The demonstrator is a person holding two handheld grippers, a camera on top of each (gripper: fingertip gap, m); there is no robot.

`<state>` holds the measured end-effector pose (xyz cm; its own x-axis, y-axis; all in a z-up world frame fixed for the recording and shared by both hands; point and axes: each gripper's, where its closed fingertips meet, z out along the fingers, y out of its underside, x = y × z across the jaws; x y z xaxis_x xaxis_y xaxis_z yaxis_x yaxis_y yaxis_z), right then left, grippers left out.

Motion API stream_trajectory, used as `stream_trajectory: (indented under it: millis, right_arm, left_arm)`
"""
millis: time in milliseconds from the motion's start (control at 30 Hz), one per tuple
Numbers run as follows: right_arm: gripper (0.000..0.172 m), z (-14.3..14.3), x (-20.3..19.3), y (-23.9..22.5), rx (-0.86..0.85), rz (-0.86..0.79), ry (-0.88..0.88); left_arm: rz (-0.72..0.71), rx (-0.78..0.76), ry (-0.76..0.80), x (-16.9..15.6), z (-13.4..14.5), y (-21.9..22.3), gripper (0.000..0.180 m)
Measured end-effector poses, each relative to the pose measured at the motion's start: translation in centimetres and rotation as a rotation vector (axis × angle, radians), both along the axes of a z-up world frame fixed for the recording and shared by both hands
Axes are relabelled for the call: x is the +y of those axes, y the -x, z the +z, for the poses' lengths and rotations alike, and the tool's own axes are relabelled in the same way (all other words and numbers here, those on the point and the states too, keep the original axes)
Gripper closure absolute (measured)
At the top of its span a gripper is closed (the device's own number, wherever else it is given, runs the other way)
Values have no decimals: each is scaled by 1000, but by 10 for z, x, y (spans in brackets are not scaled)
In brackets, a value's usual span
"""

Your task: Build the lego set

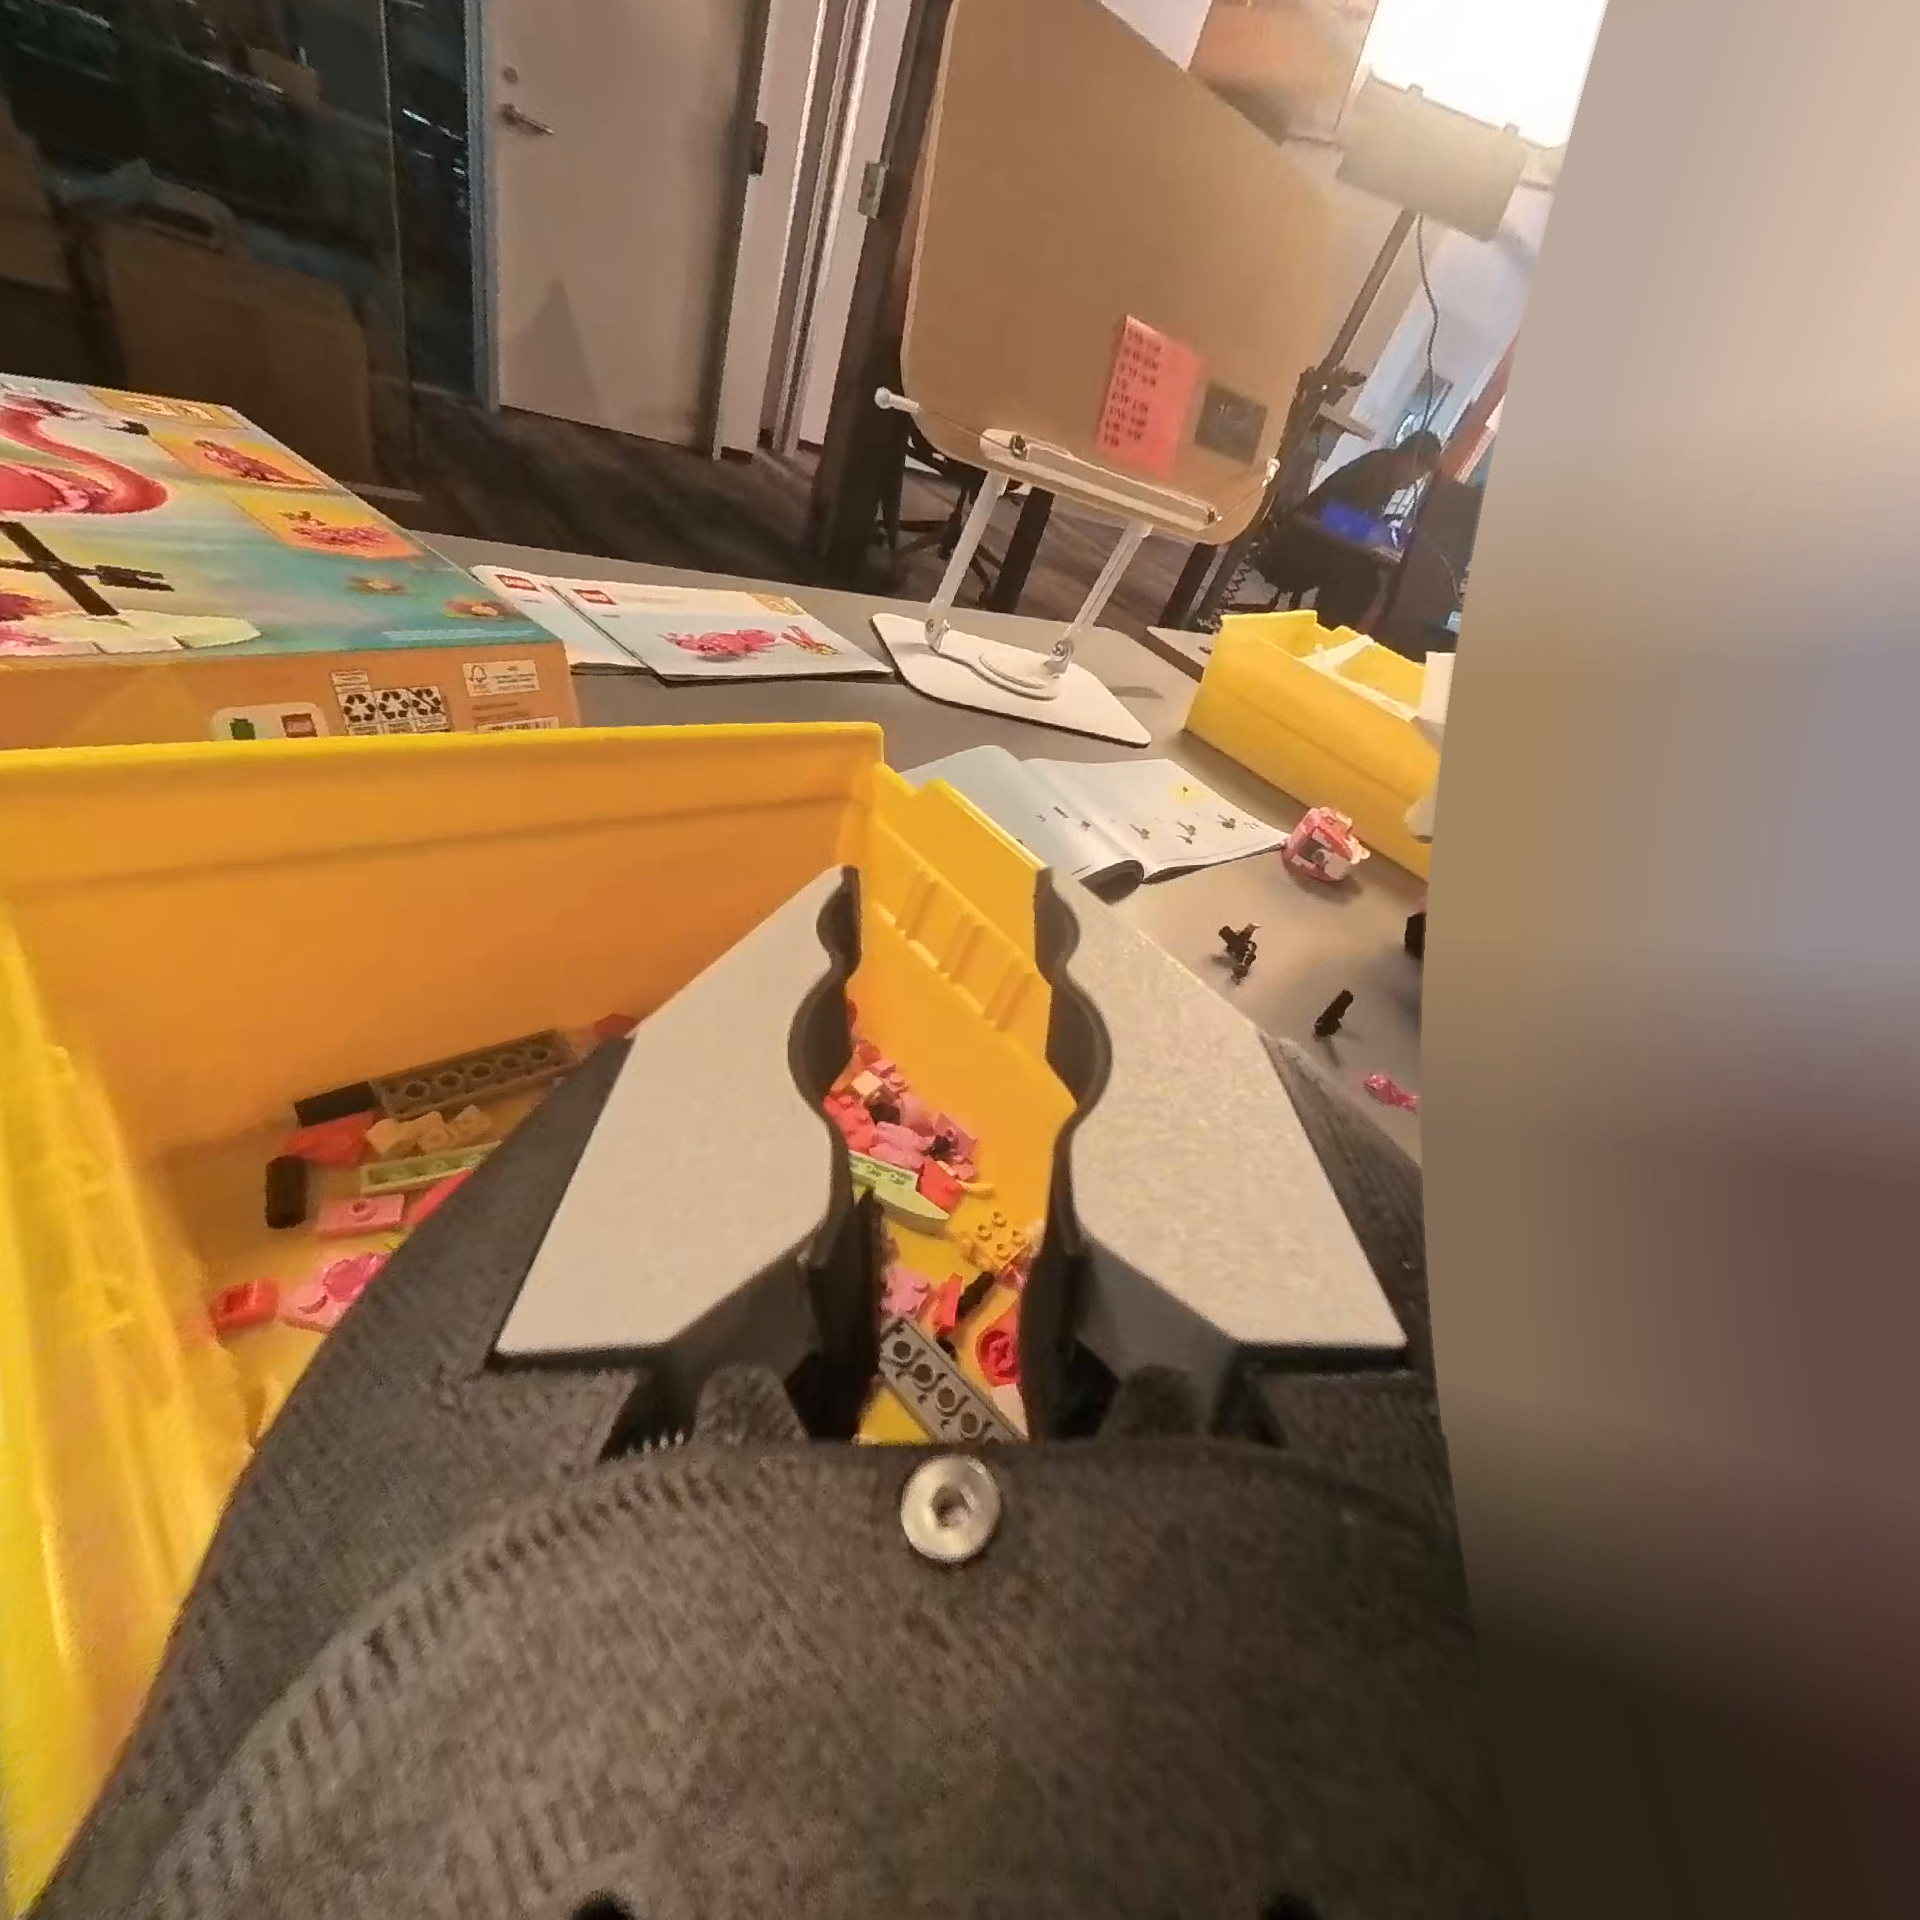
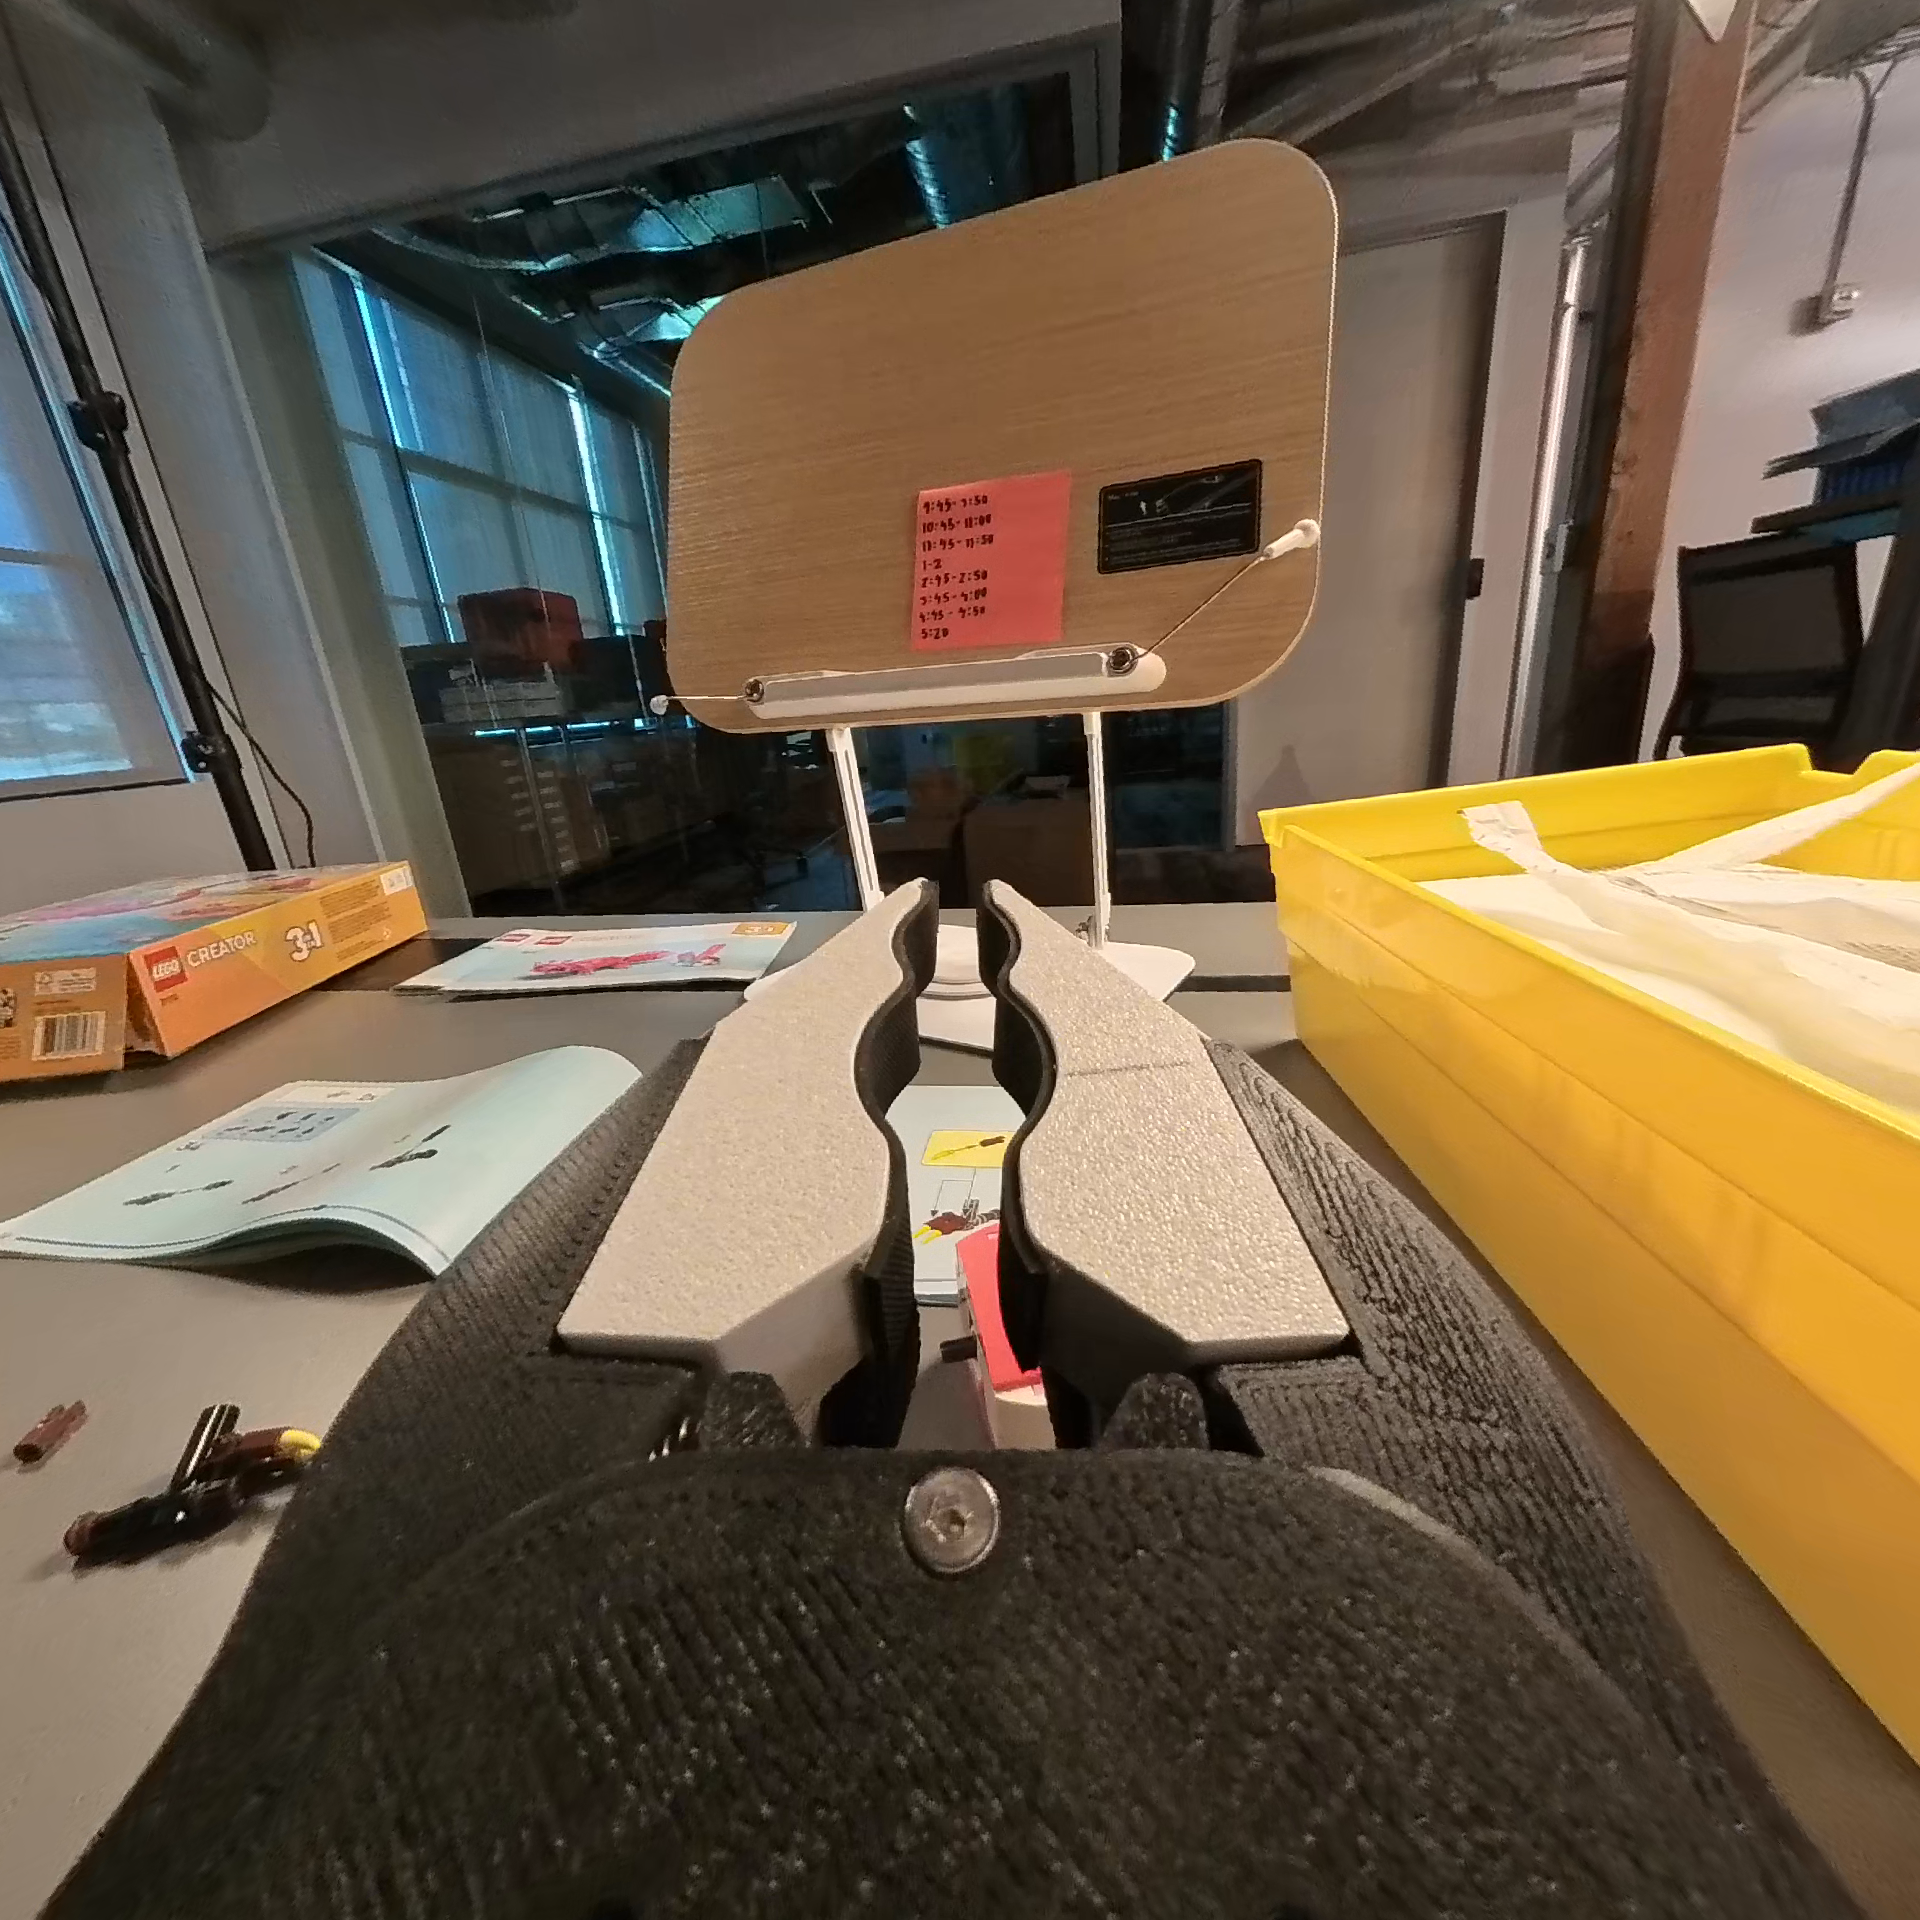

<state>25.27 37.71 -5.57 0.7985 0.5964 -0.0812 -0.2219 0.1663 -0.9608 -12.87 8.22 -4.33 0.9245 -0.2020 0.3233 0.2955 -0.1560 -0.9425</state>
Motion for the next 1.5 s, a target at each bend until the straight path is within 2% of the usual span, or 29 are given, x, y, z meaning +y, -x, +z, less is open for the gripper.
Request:
stream_trajectory:
  millis: [167,633,867,1500]
  right_arm:
    - [166,0,0,1,-3,8,3]
    - [166,-1,-1,4,-23,21,2]
    - [167,-3,-8,21,-142,36,-48]
    - [167,-2,-5,14,-88,34,-26]
  left_arm:
    - [-9,-23,4,1,-1,1,148]
    - [-9,33,55,7,-10,-2,149]
    - [36,153,104,11,-19,0,149]
    - [45,282,153,18,-29,-4,150]
